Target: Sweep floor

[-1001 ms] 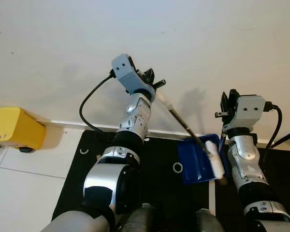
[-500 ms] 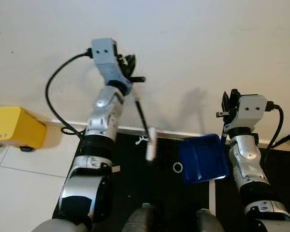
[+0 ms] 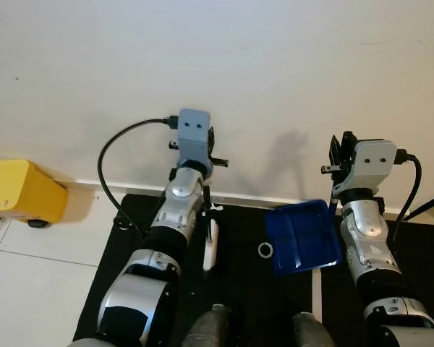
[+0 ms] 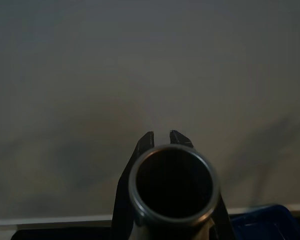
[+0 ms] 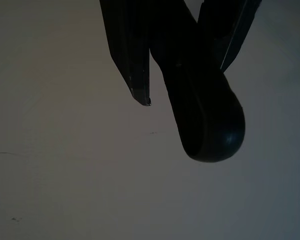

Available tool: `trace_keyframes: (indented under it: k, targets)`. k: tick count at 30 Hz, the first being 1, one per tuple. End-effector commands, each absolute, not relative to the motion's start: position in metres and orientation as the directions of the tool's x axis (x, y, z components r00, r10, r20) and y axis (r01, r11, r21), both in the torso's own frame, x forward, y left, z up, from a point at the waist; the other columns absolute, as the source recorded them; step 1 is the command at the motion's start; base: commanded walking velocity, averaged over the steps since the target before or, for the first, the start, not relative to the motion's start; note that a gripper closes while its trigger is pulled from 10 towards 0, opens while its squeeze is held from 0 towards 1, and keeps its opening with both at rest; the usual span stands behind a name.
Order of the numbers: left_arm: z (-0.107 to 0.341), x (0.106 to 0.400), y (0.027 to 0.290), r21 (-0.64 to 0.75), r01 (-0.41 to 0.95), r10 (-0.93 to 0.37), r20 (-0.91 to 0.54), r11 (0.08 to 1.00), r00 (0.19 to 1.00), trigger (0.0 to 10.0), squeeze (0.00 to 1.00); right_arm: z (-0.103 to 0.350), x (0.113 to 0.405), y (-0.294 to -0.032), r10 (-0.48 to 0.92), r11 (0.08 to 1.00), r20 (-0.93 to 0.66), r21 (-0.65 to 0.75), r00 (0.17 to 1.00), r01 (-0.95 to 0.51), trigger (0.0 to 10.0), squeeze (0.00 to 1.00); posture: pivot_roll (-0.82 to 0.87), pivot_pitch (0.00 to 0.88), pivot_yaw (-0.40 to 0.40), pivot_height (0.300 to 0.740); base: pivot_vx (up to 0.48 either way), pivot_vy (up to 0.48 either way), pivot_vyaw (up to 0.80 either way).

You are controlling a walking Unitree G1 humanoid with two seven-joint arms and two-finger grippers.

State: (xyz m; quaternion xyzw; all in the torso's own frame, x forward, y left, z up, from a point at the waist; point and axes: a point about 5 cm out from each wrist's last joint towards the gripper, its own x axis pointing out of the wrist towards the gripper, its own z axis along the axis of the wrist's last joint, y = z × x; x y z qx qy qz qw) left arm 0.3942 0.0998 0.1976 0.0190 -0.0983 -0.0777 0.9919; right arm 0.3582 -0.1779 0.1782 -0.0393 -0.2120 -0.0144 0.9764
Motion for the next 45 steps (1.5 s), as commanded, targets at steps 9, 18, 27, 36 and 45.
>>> trace_keyframes:
  k: [9,18,27,36,45]
  targets:
    - [0.182,0.396,0.083,-0.298,0.122,-0.109,0.061,0.947,0.992,10.0,0.0,0.158,0.353,-0.169,-0.01,1.0,0.349,-0.013,0.937,0.016,10.0,0.0,0.02,0.404,0.173,0.74,0.0,0.0,0.0]
    - [0.202,0.398,0.043,-0.684,0.134,-0.152,0.034,0.717,0.988,10.0,0.0,0.159,0.354,-0.167,-0.019,1.0,0.35,0.001,0.937,0.02,10.0,0.0,0.02,0.399,0.183,0.74,0.0,0.0,0.0]
    - [0.227,0.404,0.043,-0.766,0.175,-0.168,0.089,0.619,0.982,10.0,0.0,0.159,0.354,-0.169,-0.029,1.0,0.346,0.005,0.938,0.029,10.0,0.0,0.03,0.397,0.184,0.74,0.0,0.0,0.0]
    - [0.26,0.4,0.07,-0.416,0.353,-0.244,0.292,0.838,0.925,10.0,0.0,0.16,0.354,-0.173,-0.035,0.999,0.351,0.008,0.936,0.034,10.0,0.0,0.05,0.384,0.182,0.74,0.0,0.0,0.0]
    - [0.268,0.371,0.125,-0.106,0.393,-0.348,0.3,0.913,0.888,10.0,0.0,0.176,0.35,-0.176,-0.024,1.0,0.41,0.008,0.912,0.023,10.0,0.0,0.09,0.356,0.193,0.74,0.0,0.0,0.0]
